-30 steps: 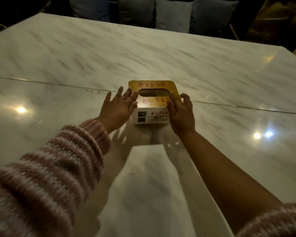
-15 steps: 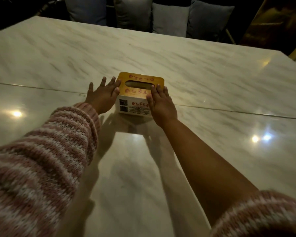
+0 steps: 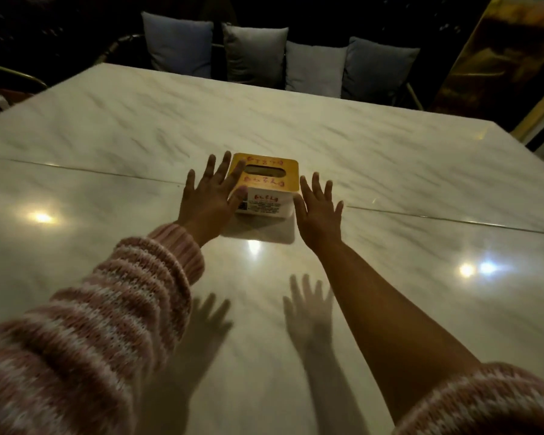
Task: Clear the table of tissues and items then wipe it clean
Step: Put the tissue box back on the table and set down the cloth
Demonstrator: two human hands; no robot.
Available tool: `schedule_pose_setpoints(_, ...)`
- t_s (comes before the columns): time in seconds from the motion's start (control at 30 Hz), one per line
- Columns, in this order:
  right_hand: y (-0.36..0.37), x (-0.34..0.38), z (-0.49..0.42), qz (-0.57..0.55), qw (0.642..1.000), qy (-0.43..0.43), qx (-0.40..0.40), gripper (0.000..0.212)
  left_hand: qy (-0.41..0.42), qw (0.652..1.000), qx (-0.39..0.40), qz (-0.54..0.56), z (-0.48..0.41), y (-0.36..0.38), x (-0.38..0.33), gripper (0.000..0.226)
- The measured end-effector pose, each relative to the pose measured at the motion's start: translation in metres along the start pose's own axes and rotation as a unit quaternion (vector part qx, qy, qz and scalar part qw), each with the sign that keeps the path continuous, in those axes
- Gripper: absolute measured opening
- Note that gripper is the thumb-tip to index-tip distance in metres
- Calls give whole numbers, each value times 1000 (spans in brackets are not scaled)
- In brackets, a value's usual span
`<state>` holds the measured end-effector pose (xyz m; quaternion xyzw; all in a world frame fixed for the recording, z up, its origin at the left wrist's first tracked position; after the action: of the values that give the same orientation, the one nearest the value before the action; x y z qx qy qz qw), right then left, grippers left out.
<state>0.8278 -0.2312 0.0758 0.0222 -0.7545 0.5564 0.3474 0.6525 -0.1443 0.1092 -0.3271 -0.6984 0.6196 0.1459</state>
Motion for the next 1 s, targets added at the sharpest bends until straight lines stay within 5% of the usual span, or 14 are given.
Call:
schedule_pose_setpoints(0.53, -183, -89, 348, 76, 986, 110, -102, 56, 250, 967, 51, 23, 239, -46, -257, 54)
schedule_pose_setpoints(0.77, -274, -202, 497, 81, 954, 225, -183, 55, 391, 917, 63, 56, 317, -20, -447, 54)
schedule_pose_setpoints(1.0, -373, -332, 637, 153, 911, 342, -172, 54, 487, 864, 88, 94, 402, 17, -649, 55)
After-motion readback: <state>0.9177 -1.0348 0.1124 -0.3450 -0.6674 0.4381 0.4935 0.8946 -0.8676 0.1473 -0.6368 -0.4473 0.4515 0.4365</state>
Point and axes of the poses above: each hand's wrist, its own z-axis away from the middle knuckle, its own y-axis out of the palm, x = y × z, the point moved 8 cm from there along -z, towards the middle knuckle, and after that the axes turned 3 degrees about -z, right-handed, at the moved point
